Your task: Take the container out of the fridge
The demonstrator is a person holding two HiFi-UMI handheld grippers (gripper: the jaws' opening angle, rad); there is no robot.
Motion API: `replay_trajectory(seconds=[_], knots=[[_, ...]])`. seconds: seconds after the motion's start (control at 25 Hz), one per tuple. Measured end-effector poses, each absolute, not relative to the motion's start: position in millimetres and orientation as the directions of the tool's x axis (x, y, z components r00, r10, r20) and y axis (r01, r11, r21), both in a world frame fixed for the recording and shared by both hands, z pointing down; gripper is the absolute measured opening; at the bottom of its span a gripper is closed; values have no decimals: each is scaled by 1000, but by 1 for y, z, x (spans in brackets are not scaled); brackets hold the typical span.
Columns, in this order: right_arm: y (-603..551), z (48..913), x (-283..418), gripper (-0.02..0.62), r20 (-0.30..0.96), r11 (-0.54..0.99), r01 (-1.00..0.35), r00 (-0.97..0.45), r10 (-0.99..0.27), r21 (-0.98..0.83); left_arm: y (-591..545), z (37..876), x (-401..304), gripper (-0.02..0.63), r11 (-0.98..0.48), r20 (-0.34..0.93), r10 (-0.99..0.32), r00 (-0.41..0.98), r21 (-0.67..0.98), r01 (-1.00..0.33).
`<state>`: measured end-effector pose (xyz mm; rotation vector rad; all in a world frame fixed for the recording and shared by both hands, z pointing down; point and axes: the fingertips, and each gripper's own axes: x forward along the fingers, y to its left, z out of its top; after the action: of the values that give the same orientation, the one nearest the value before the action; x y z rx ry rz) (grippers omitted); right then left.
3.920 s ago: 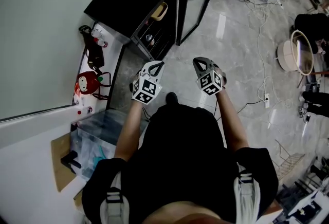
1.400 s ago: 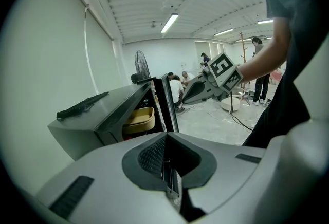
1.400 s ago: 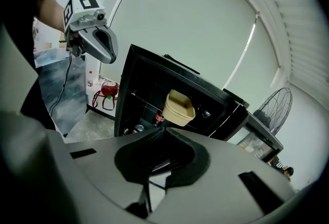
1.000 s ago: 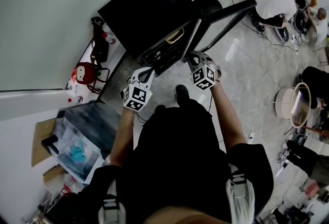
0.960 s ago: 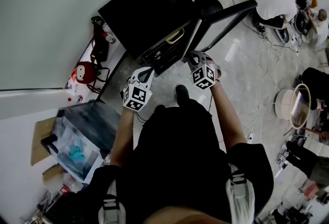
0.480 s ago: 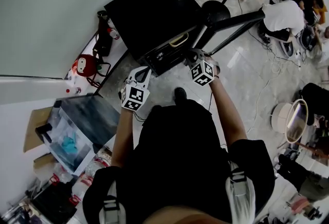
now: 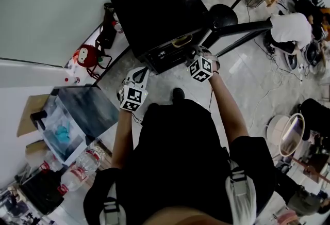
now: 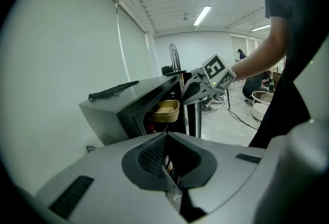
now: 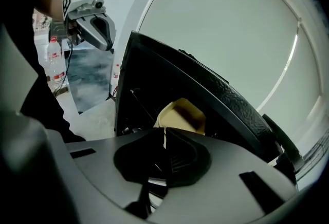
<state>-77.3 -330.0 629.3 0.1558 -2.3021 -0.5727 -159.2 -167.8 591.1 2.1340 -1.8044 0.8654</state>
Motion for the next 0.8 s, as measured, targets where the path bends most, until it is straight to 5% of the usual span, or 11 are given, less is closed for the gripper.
replay_trajectory(seconds=[0.8], knots=[[-343, 652, -87, 70, 737, 735, 369, -625, -256, 569, -158, 600, -153, 20, -98, 566, -824, -28, -192, -976]])
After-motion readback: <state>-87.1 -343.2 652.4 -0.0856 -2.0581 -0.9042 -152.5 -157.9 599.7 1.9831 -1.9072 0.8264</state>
